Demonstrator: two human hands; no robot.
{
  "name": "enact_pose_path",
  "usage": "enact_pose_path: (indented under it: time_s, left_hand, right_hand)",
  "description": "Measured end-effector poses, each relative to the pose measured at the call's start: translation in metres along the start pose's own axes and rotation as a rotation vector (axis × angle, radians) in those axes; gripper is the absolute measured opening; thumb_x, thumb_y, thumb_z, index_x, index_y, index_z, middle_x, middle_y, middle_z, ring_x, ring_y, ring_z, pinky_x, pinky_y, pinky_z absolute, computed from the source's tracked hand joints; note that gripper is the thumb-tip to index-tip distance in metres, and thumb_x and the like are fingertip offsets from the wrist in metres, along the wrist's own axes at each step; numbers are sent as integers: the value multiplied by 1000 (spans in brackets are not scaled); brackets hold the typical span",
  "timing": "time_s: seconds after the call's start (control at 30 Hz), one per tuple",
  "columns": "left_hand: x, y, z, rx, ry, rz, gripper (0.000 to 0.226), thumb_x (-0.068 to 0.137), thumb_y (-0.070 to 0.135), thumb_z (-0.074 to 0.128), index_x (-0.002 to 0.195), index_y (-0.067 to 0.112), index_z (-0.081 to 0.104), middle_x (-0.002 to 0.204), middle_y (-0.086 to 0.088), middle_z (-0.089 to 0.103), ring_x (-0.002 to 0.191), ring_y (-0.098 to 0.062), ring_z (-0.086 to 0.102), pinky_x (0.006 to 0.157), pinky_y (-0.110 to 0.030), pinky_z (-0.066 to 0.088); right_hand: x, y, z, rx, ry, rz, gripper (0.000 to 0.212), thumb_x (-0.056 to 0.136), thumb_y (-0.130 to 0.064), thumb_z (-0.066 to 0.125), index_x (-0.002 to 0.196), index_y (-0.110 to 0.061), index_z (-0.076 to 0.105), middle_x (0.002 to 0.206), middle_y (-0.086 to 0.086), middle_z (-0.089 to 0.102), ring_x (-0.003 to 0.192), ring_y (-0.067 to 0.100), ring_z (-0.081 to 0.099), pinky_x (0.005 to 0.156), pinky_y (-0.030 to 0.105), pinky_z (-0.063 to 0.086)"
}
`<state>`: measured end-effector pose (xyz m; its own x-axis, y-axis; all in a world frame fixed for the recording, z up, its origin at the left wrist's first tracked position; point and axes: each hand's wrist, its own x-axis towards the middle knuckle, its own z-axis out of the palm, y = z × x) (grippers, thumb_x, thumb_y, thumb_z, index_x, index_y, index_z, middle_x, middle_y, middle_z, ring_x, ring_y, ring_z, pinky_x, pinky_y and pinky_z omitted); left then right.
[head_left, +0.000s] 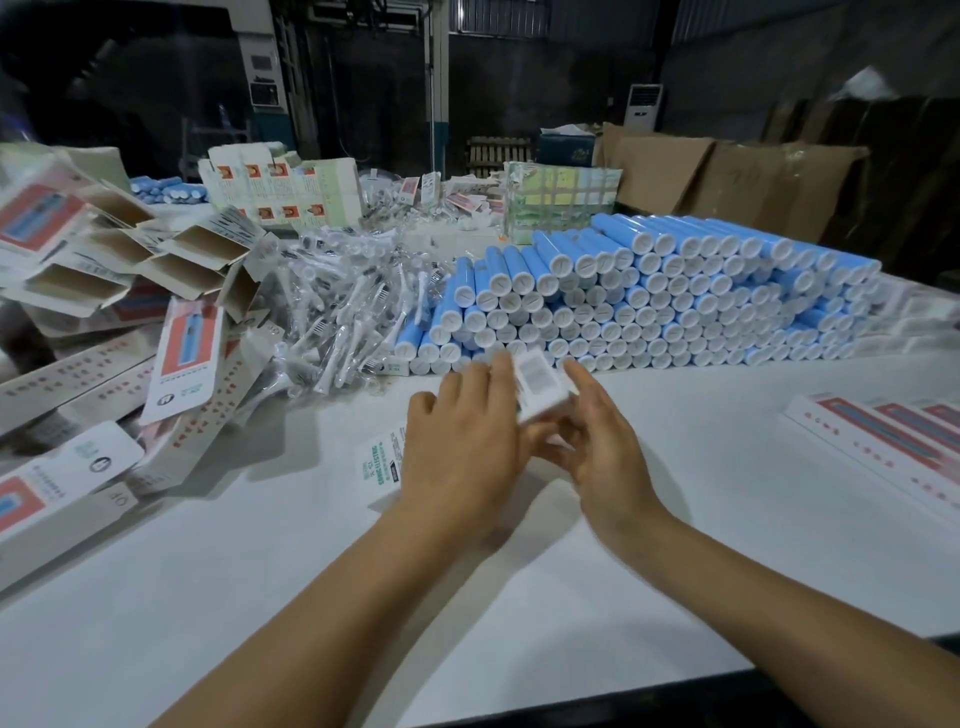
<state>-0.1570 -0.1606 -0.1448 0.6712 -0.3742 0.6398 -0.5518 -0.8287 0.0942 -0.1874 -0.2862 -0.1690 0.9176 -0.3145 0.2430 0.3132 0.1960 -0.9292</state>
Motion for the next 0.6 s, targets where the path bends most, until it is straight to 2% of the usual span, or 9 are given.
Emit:
enact_pose_path:
  time_s: [0.07,0.13,0.2,0.23,0.3,0.33,0.4,0.5,0.6]
  left_hand:
    - [12,-9,-7,-433,134,-70,65,91,58,34,133,9,47,114,-9,55,102,-25,50,81,-35,38]
    - [14,-15,-14,-938,305,-243,49,93,62,34,106,20,55,91,3,56,83,-12,52,72,-25,39]
    - [16,-20,-17,-1419,330,-656,45,89,66,35,97,26,56,85,6,63,77,-9,63,67,-26,50]
    - [17,-23,-16,-1628,285,-860,42,91,63,35,96,27,56,88,2,66,79,-12,67,69,-31,53]
    - [18,-27,-10,-1931,200,-1144,41,94,59,39,94,22,55,95,-8,67,86,-24,67,80,-44,54]
    - [17,-27,-8,-2000,176,-1235,43,94,60,41,94,19,56,97,-11,66,88,-28,65,85,-49,52]
    - [13,-24,-3,-2014,152,-1326,48,93,60,42,96,15,58,94,-15,68,90,-32,65,84,-50,52]
    - [9,-21,0,-2038,158,-1320,49,94,57,43,95,12,61,73,-14,73,76,-28,69,70,-43,55]
    - [9,-22,-2,-2040,164,-1321,49,94,55,44,97,10,61,70,-15,72,70,-28,71,68,-41,54]
  right_hand:
    - [-2,-2,-2,-84,7,-42,35,89,-40,44,122,-31,52,109,-4,67,88,11,65,71,29,53]
    - [-4,1,-3,-222,15,-60,26,94,-35,50,120,-34,53,106,-11,65,89,4,63,74,29,50]
    - [-5,4,-1,-331,-38,-86,30,89,-39,54,119,-40,53,102,-20,61,89,-1,59,77,25,47]
    - [-7,5,2,-384,-99,-102,33,84,-43,53,117,-45,51,103,-25,58,92,-3,56,78,22,46]
    - [-13,5,9,-500,-252,-133,39,80,-48,54,118,-53,45,105,-33,51,100,-9,53,78,12,44]
    - [-15,6,13,-570,-310,-155,44,79,-51,56,120,-54,43,109,-32,48,105,-10,51,80,9,42]
    - [-17,7,14,-698,-354,-209,53,78,-54,56,129,-51,43,116,-21,47,110,-6,49,84,5,39]
    - [-16,9,14,-766,-322,-223,58,81,-49,56,137,-40,45,112,-10,47,109,0,50,84,4,38]
    - [-16,11,13,-842,-310,-236,59,82,-50,54,138,-38,45,112,-9,46,108,0,49,84,6,40]
